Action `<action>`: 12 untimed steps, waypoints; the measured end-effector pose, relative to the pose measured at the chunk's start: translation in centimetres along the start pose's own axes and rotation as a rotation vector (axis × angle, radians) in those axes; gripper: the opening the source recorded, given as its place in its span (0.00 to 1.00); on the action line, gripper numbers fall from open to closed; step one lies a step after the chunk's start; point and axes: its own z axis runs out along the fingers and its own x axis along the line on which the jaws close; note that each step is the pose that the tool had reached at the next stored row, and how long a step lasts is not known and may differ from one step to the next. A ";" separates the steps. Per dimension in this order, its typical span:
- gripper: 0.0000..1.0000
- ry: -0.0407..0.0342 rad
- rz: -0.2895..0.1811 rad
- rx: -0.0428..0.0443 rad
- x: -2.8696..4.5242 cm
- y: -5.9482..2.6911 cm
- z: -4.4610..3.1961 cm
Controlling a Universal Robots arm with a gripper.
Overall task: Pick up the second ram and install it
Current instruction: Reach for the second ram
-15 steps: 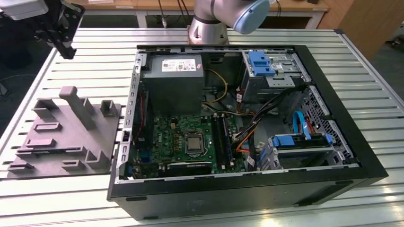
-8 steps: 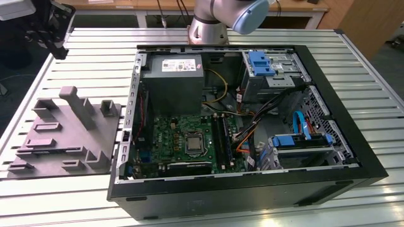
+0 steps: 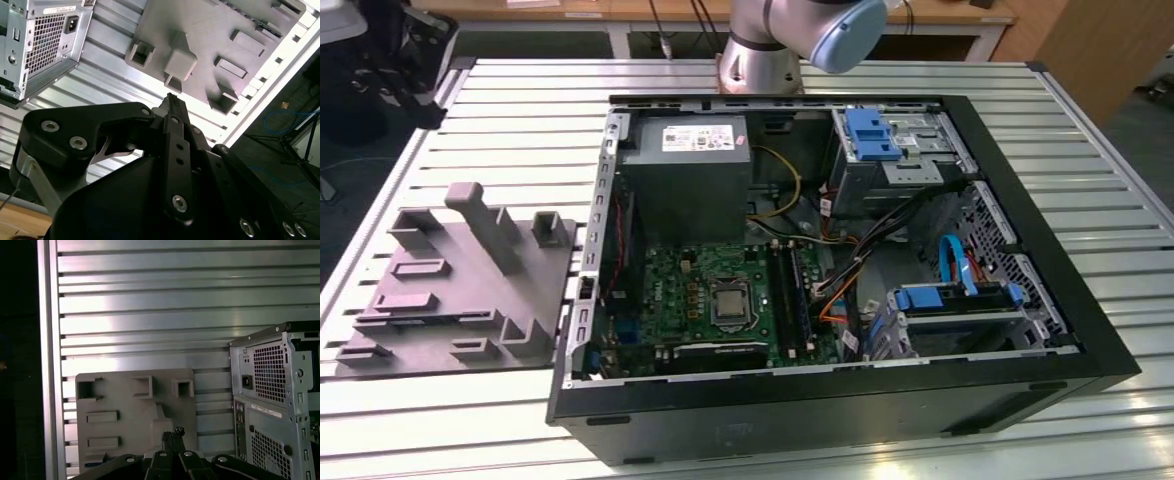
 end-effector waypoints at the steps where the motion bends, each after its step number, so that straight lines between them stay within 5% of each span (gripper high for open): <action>1: 0.10 0.0000 0.000 0.0000 0.11 -0.03 0.06; 12: 0.10 -0.0001 0.000 -0.0001 0.52 -1.11 0.82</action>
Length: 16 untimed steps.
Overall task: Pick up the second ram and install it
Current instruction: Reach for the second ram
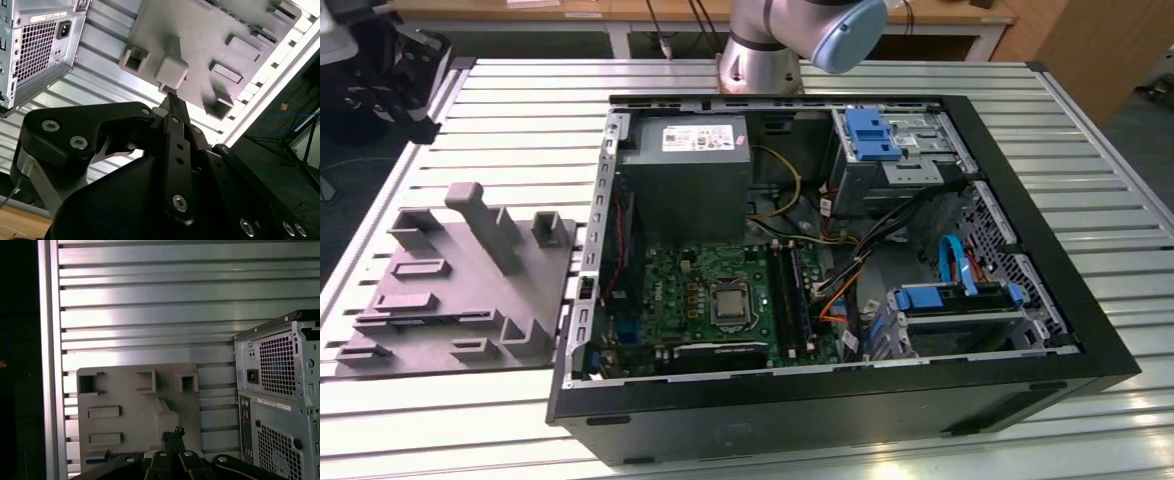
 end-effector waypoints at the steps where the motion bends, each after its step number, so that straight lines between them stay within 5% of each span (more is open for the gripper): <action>1: 0.10 0.0000 0.000 0.0000 0.02 -0.14 0.07; 16: 0.10 0.0001 0.000 0.0001 0.51 -2.17 0.99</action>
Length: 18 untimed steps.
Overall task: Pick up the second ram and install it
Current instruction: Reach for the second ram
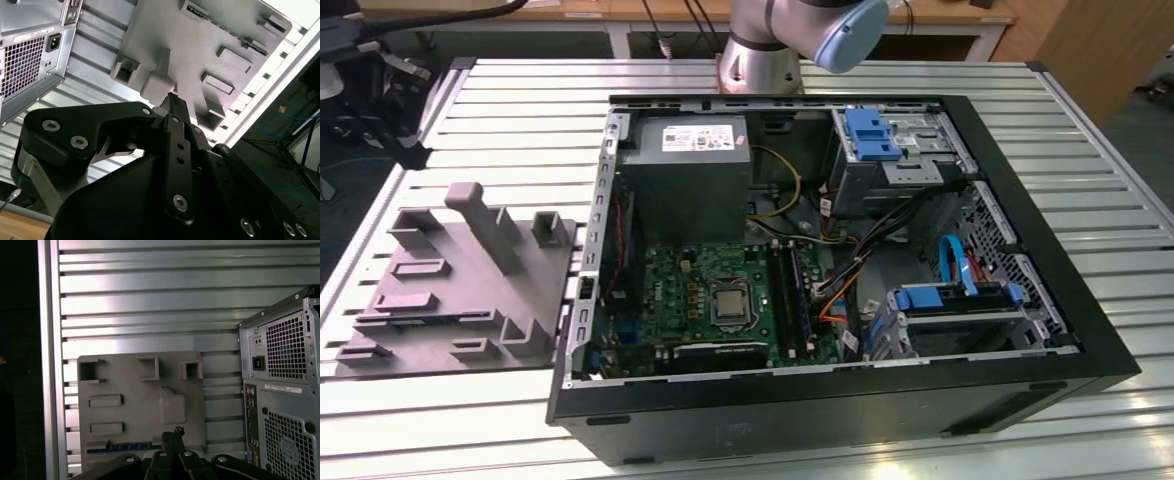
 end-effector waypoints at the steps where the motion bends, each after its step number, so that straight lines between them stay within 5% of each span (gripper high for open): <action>1: 0.10 0.0000 0.000 0.0000 0.05 -0.10 0.08; 18: 0.10 0.0000 0.000 0.0000 1.04 -1.63 1.64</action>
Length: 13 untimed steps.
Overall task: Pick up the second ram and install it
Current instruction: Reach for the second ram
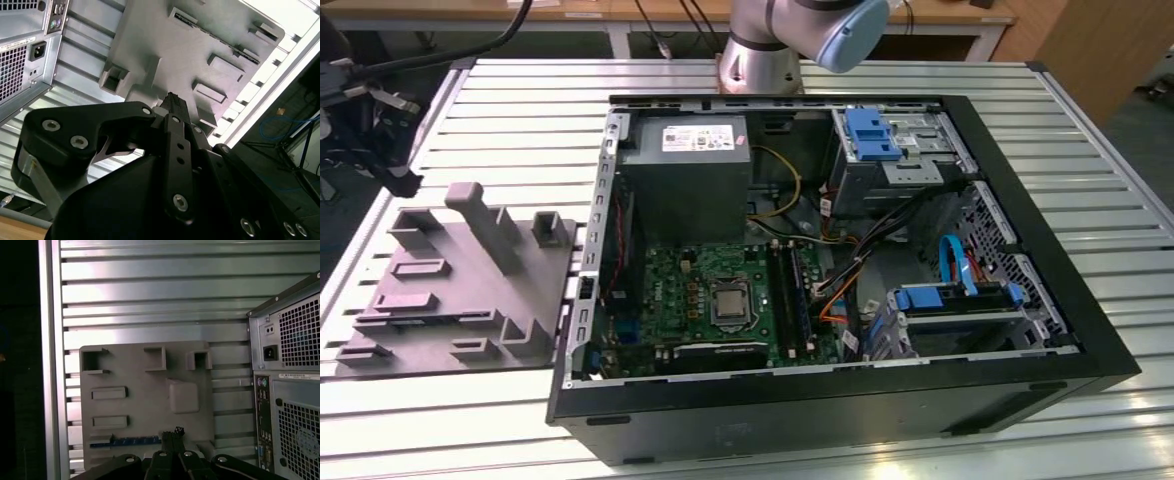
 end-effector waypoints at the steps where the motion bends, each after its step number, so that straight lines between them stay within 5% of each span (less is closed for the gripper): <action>1: 0.10 -0.0001 0.000 -0.0001 0.06 -0.09 0.08; 13: 0.10 -0.0001 0.000 0.0000 0.82 -1.14 1.01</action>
